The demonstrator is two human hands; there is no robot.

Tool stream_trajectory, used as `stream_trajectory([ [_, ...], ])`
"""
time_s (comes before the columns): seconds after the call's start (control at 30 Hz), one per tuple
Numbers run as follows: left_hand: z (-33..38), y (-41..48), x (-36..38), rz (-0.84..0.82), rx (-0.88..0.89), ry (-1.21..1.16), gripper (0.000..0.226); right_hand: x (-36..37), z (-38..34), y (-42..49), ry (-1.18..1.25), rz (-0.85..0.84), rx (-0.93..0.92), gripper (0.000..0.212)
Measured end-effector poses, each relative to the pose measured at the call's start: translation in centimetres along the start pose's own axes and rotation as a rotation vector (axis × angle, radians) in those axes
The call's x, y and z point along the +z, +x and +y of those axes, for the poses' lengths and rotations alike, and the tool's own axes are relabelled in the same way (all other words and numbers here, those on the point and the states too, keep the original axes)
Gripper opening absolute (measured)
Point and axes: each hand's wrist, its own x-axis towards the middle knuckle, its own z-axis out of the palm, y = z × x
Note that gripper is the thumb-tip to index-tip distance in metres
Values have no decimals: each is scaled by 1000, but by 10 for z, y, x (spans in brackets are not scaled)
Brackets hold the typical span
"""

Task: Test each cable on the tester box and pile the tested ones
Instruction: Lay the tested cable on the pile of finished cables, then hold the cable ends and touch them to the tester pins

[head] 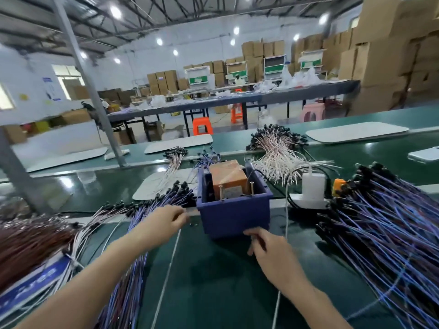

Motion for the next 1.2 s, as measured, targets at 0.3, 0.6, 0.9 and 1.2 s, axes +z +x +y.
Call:
stream_trajectory([
  [0.3, -51, 44, 20, 197, -206, 472, 32, -13, 15, 10, 596, 104, 186, 30],
  [0.6, -50, 53, 40, 399, -310, 341, 25, -13, 16, 11, 642, 104, 183, 29],
  [0.9, -17, 19, -24, 798, -289, -766, 13, -15, 16, 8, 659, 88, 153, 28],
  [1.2, 105, -65, -21, 942, 410, -508, 9, -26, 6, 5, 883, 3, 191, 33],
])
